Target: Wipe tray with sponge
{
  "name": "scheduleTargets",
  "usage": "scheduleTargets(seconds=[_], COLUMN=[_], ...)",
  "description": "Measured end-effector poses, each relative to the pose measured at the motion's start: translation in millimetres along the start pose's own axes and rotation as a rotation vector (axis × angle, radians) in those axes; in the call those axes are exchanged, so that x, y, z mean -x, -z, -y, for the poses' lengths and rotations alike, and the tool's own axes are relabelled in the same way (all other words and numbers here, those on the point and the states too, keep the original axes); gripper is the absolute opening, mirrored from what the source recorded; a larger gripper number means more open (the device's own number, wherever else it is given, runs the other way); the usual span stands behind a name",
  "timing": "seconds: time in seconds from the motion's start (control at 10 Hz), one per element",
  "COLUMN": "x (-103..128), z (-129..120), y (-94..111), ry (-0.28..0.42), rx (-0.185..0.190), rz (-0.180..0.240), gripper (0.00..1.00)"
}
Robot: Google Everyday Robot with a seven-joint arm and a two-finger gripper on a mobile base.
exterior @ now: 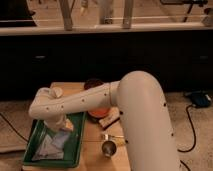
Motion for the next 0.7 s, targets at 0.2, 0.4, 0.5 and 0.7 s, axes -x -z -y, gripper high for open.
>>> scheduleTargets(seconds=[0.2,0.4,0.5,0.7], x=[-10,-18,-23,-43], z=[-13,-18,-24,-34], y=[-7,-13,-16,-24], ry=[-0.019,-0.030,-0.038,-0.054], rx=[-0.016,-0.036,-0.037,-0.039], rz=[-0.013,-0.023,-0.024,-0.030], gripper=[0.05,0.05,0.05,0.05])
